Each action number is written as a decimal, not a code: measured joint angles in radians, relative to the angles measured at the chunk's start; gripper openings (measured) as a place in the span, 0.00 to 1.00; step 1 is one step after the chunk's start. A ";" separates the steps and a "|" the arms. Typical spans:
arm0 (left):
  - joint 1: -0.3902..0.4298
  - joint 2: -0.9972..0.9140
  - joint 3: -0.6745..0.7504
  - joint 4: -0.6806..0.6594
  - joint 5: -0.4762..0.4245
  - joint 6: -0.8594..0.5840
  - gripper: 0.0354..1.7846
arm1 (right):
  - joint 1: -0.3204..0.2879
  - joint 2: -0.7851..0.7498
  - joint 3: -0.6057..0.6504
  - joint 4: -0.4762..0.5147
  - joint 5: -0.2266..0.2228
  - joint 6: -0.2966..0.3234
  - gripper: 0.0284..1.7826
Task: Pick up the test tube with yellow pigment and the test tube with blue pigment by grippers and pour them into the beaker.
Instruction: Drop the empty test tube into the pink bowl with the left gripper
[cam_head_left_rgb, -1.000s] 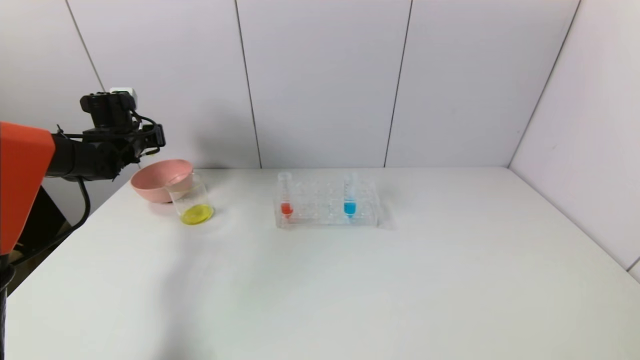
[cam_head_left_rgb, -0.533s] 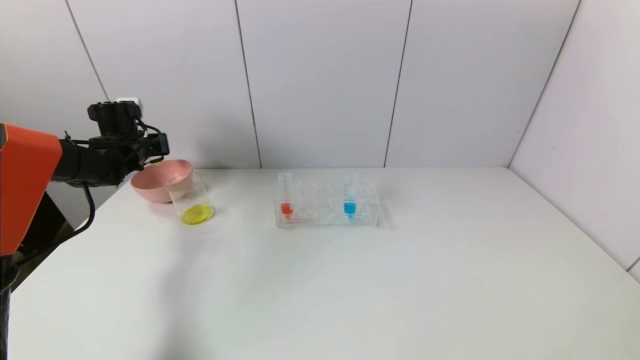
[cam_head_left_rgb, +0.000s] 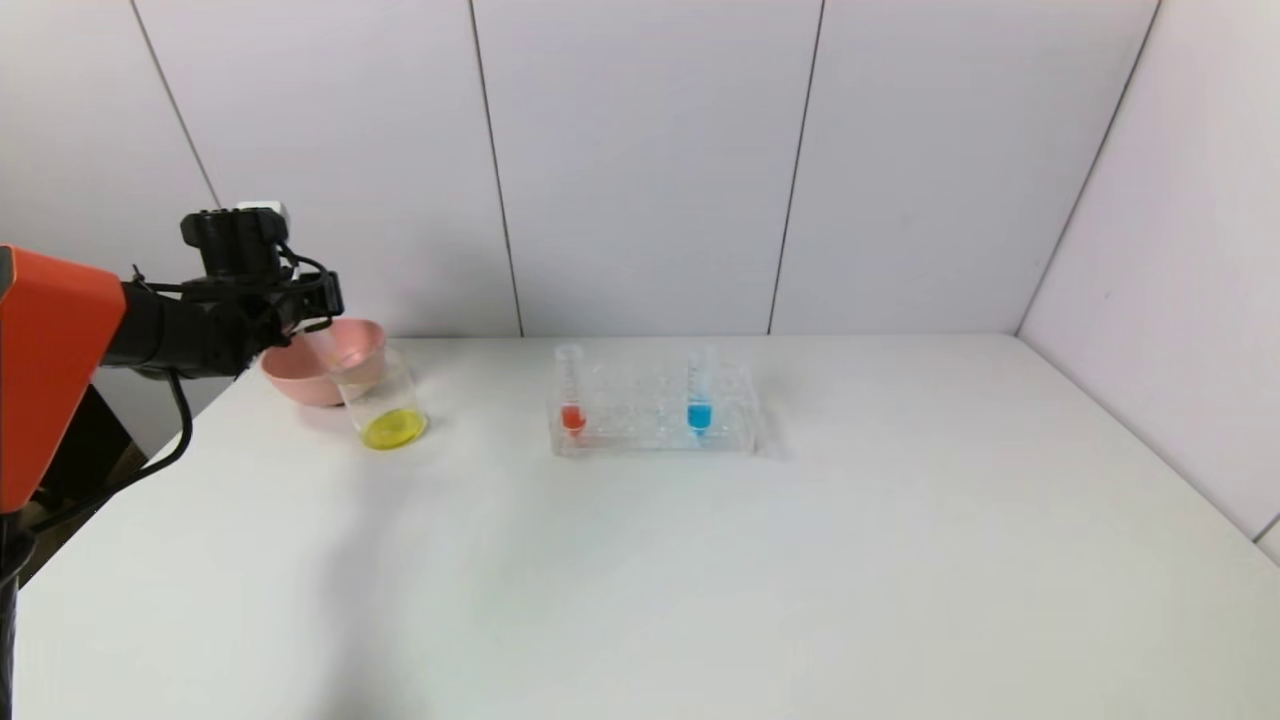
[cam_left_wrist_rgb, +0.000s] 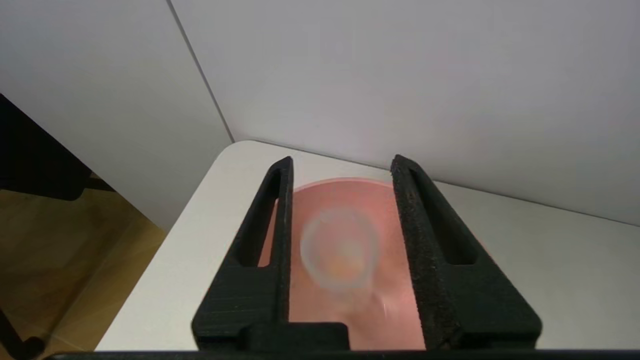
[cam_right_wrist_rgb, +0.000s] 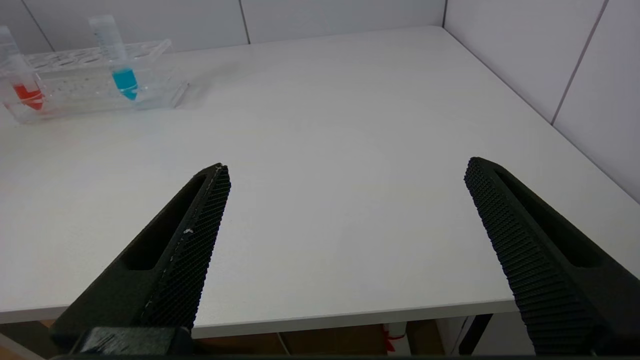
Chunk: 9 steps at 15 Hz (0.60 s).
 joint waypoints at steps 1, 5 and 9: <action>-0.001 -0.006 0.003 0.000 0.000 -0.001 0.53 | 0.000 0.000 0.000 0.000 0.000 0.000 0.96; -0.008 -0.036 0.027 0.000 0.000 -0.007 0.87 | 0.000 0.000 0.000 0.000 0.000 0.000 0.96; -0.013 -0.117 0.070 -0.001 0.004 -0.001 0.99 | 0.000 0.000 0.000 0.000 0.000 0.000 0.96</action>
